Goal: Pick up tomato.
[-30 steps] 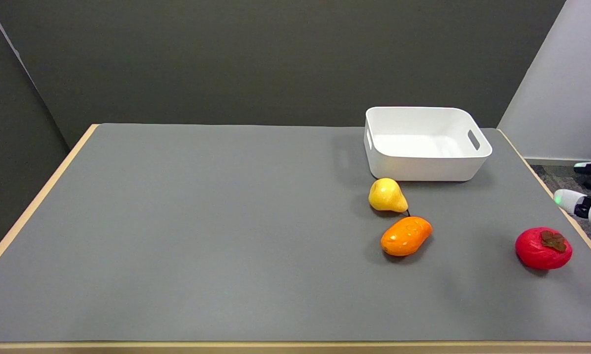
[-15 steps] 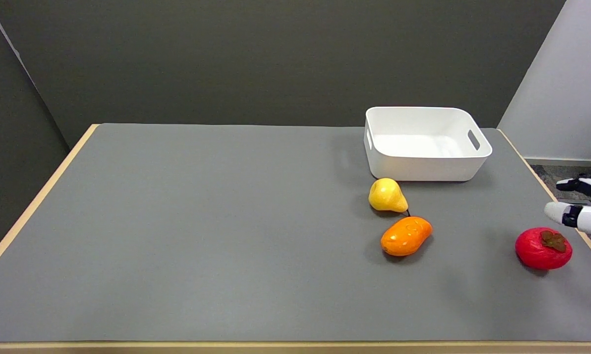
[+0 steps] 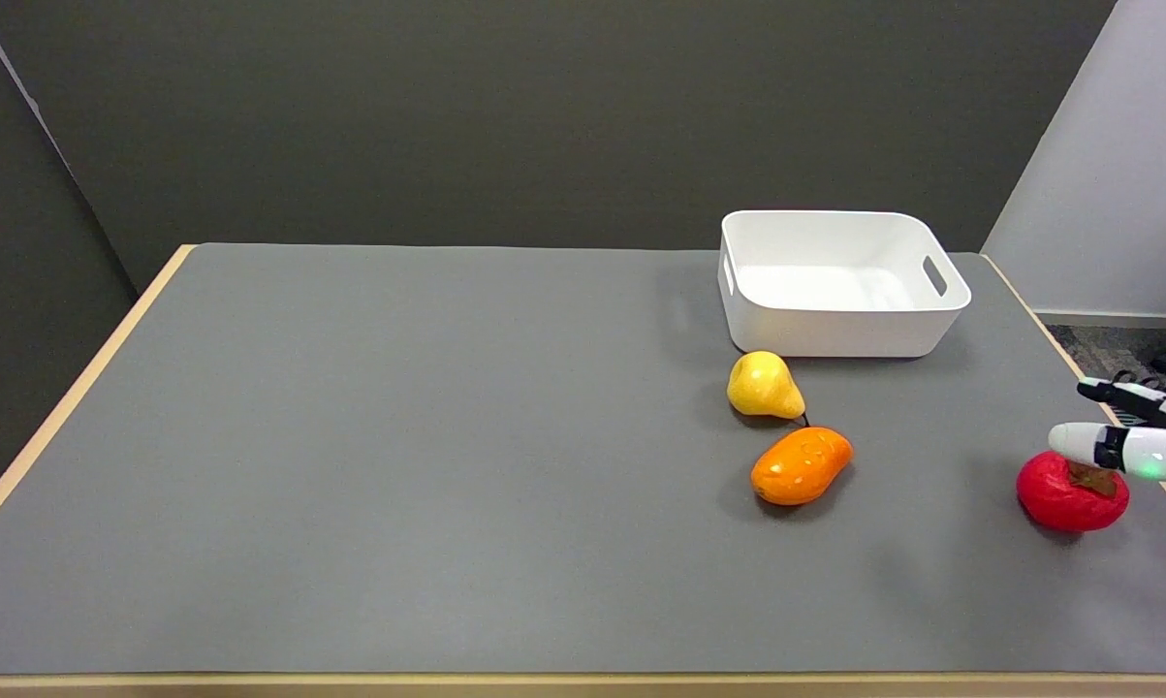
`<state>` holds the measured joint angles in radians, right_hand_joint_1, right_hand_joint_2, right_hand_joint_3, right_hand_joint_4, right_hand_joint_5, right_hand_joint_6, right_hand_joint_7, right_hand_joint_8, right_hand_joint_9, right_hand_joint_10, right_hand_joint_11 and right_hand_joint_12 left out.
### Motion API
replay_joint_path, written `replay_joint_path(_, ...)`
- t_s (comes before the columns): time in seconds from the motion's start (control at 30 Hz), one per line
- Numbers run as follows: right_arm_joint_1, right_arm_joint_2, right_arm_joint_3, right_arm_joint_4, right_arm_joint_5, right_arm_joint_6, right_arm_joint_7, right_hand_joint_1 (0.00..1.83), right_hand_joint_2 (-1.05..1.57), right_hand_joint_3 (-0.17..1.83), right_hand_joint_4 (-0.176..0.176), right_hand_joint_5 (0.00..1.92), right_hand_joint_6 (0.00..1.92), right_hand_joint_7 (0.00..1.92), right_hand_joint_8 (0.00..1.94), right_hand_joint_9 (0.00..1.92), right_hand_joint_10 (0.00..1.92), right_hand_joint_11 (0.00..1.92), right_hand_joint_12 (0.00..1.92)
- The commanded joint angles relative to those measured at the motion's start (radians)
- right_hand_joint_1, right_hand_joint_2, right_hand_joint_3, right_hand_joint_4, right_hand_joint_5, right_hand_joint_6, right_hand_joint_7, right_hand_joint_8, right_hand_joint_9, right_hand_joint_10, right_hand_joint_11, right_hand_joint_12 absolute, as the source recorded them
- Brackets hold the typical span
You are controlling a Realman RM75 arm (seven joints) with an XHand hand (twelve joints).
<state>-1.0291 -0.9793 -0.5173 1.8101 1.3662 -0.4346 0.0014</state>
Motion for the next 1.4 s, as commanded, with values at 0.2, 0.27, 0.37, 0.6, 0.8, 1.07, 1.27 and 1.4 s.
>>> replay_joint_path(0.2, 0.082, -0.034, 0.103, -0.007, 0.163, -0.244, -0.172, 0.23, 0.5, 0.87, -0.008, 0.0, 0.08, 0.0, 0.0, 0.0, 0.0, 0.0, 0.54)
replay_joint_path(0.27, 0.082, -0.034, 0.09, -0.007, 0.13, -0.256, -0.17, 0.23, 0.5, 0.87, -0.009, 0.0, 0.08, 0.0, 0.0, 0.0, 0.0, 0.0, 0.54)
replay_joint_path(0.37, 0.082, -0.034, 0.079, -0.007, 0.09, -0.274, -0.165, 0.23, 0.5, 0.87, -0.013, 0.0, 0.08, 0.0, 0.0, 0.0, 0.0, 0.0, 0.54)
replay_joint_path(0.6, 0.082, -0.034, 0.076, -0.008, 0.032, -0.299, -0.162, 0.23, 0.5, 0.86, -0.02, 0.0, 0.07, 0.0, 0.0, 0.0, 0.0, 0.0, 0.53)
replay_joint_path(0.8, 0.083, -0.034, 0.083, -0.011, -0.001, -0.297, -0.155, 0.23, 0.5, 0.86, -0.025, 0.0, 0.07, 0.0, 0.0, 0.0, 0.0, 0.0, 0.54)
replay_joint_path(1.07, 0.122, 0.013, 0.1, -0.014, -0.01, -0.29, -0.159, 0.23, 0.5, 0.86, -0.026, 0.0, 0.07, 0.0, 0.0, 0.0, 0.0, 0.0, 0.53)
replay_joint_path(1.27, 0.142, 0.036, 0.059, -0.038, -0.012, -0.29, -0.159, 0.23, 0.51, 0.86, -0.026, 0.0, 0.07, 0.0, 0.0, 0.0, 0.0, 0.0, 0.53)
replay_joint_path(1.4, 0.148, 0.035, 0.029, -0.054, -0.038, -0.296, -0.155, 0.23, 0.51, 0.86, -0.026, 0.0, 0.07, 0.0, 0.0, 0.0, 0.0, 0.0, 0.53)
